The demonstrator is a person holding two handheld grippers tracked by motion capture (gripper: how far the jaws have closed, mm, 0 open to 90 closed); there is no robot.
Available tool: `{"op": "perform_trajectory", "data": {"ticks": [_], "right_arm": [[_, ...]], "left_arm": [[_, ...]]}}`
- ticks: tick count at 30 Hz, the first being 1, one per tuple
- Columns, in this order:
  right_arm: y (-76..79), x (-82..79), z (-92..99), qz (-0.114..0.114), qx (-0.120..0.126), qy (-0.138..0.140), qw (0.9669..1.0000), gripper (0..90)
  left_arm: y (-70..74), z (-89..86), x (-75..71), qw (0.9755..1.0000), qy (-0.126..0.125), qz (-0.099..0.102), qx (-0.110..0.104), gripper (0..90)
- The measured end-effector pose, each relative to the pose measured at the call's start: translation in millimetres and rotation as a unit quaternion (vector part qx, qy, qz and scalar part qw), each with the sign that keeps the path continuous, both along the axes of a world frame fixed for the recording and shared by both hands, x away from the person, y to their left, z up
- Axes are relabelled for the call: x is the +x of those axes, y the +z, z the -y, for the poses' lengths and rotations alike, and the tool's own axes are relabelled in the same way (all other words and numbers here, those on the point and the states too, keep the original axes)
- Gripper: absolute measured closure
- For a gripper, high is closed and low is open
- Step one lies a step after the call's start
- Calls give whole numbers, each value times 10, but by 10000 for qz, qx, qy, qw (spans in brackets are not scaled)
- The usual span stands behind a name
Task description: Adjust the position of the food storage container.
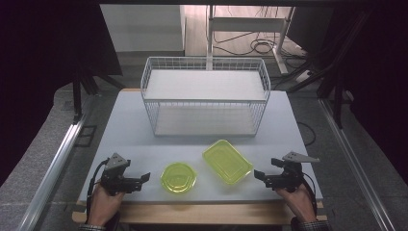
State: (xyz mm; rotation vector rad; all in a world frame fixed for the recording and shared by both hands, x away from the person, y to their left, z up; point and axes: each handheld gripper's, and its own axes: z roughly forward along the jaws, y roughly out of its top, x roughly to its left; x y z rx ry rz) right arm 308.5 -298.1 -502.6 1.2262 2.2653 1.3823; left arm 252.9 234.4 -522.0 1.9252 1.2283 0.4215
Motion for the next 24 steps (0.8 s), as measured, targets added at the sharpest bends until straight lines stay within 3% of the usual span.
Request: {"op": "perform_trajectory", "data": {"ticks": [1,2,5,9,15,19,24], "right_arm": [[0,0,0,0,0,0,10000,8],[19,-8,-6,6,-85,-25,10000,9],[34,-8,-9,-6,-11,-33,10000,27],[44,-4,-17,-115,34,-58,9999,36],[36,2,-27,-262,4,-88,9996,50],[51,-4,-29,-294,5,-57,9996,103],[72,-9,-19,-233,30,-103,9997,140]], "left_arm": [[0,0,0,10000,0,0,0,28],[-12,11,5,9997,150,10,206,19],[-9,7,6,9994,228,40,241,3],[17,-5,2,9996,267,82,73,2],[87,32,-34,9999,13,138,-47,50],[170,111,-88,9993,-138,342,90,168],[346,179,-157,9970,-443,609,-165,382]]}}
